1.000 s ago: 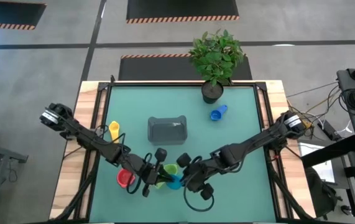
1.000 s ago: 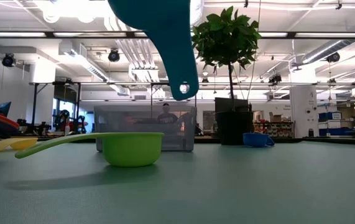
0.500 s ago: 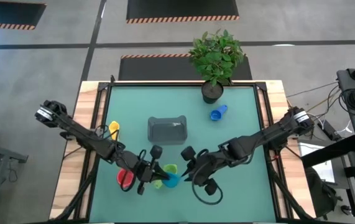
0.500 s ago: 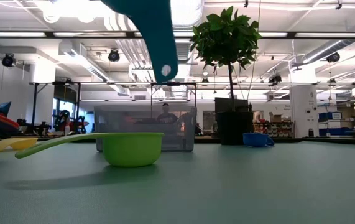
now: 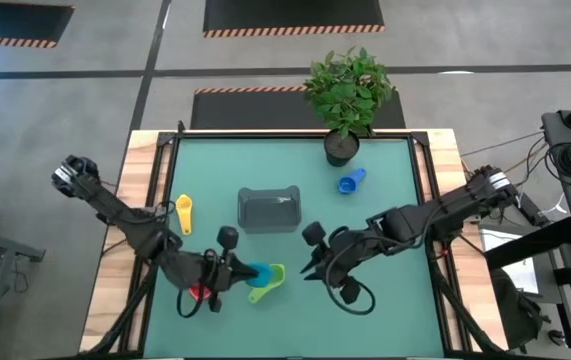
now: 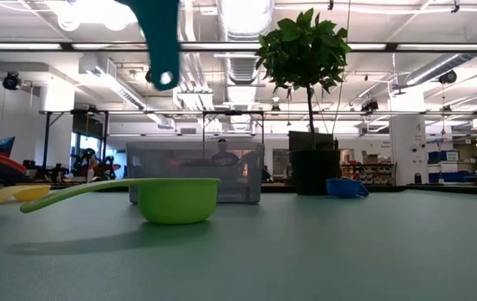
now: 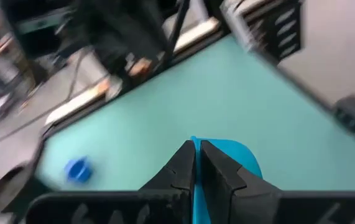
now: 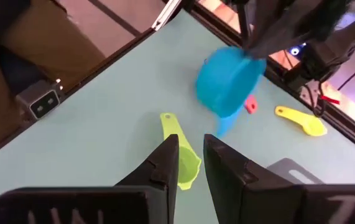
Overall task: Nest measuring cups in basket
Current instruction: Stack the light blue measuring cup on top of the red measuring cup
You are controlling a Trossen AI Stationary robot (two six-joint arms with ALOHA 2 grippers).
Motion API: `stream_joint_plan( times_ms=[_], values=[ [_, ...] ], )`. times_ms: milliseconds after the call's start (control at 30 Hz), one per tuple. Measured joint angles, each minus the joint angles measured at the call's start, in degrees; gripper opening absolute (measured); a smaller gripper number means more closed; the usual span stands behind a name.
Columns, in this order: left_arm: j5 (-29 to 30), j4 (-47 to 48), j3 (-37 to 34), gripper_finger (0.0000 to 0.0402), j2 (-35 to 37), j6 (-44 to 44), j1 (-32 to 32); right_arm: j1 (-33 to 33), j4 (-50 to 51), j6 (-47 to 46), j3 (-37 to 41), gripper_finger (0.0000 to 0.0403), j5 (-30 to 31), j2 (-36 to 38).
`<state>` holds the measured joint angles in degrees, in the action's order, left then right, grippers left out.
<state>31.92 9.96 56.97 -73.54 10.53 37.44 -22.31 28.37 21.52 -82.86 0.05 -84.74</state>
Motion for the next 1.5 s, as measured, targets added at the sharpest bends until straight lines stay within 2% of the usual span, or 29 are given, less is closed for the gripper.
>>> stream_joint_plan(
  times_ms=[233,400,533,833,967,1100,1500],
  values=[
    [14.2,26.4,10.9,0.0001,-2.6,-13.8,7.5,0.0,-1.3,1.0,2.9,0.0037,0.0,-0.5],
    [18.3,44.2,17.9,0.0001,-6.3,-25.2,12.7,0.0,-4.3,1.7,5.4,0.0028,0.0,-0.5],
    [20.1,53.5,20.4,0.0001,-9.7,-33.2,15.6,0.0,-8.3,3.4,7.5,0.0027,0.1,-0.5],
    [19.7,66.5,22.1,0.0001,-18.8,-44.7,21.8,0.0,-12.8,4.6,8.4,0.0027,0.1,-0.5],
    [22.8,70.6,23.2,0.0001,-21.9,-49.6,24.7,0.0,-13.3,4.5,8.4,0.0027,0.1,-0.5],
    [29.4,71.2,22.1,0.0001,-24.2,-52.4,27.2,0.0,-14.5,4.6,8.4,0.0027,0.1,-0.8],
    [26.7,71.7,14.9,0.0001,-24.7,-57.7,30.7,0.0,-16.5,1.3,8.4,0.0027,0.1,-0.9]
  ],
)
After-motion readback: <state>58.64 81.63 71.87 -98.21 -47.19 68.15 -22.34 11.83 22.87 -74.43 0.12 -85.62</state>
